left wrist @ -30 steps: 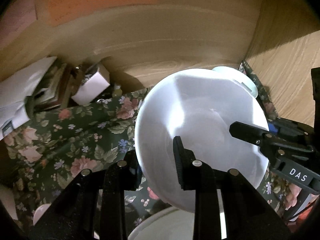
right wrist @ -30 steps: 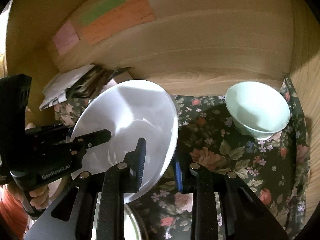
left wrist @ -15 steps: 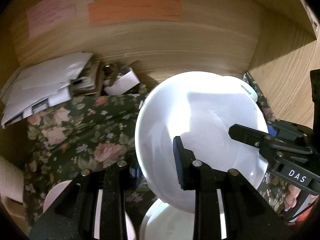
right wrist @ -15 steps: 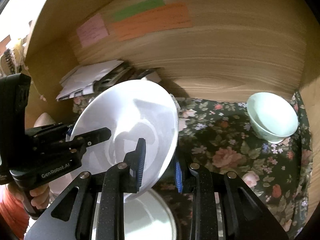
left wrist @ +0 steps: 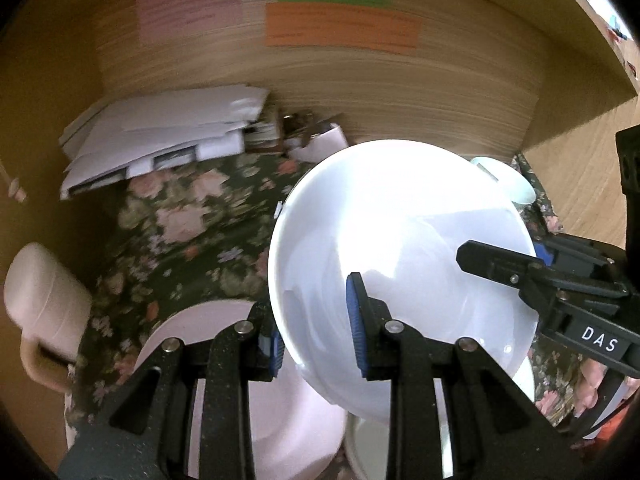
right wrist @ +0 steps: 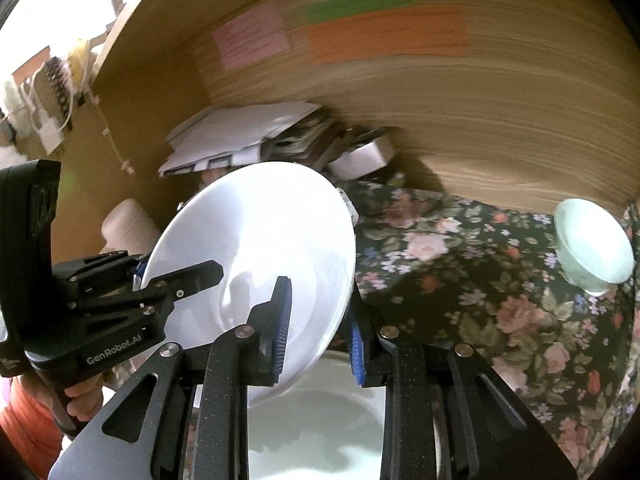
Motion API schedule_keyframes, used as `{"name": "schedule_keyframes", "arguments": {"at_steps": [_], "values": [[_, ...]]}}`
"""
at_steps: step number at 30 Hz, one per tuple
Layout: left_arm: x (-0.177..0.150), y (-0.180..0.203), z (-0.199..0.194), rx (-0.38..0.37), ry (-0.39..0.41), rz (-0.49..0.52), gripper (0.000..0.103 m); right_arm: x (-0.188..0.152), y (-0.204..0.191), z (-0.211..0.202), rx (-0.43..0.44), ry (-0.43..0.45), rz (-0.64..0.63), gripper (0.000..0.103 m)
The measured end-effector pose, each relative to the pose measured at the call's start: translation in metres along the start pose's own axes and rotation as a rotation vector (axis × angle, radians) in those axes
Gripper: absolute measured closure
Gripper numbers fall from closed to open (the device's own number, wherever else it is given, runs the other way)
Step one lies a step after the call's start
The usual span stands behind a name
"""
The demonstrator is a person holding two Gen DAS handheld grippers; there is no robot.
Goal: Organize plates and bowls
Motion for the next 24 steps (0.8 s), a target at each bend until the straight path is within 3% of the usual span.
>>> {"name": "schedule_keyframes", "arguments": {"at_steps": [24], "values": [[-0.044,-0.091,-0.022,0.084,-0.015,-0.167,0.076,-0.005,-0.077,0.055,0.141,-0.105,-0.094,0.08]]}}
Point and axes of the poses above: each gripper's, at about its wrist camera, not at the fingertips, and z roughly the way its jaws point, y to its right, x to its top, the point moved 6 cm from there along z, roughly the way its jaws point, and after that the axes turned 12 degrees about -z, right-handed, at the moved point
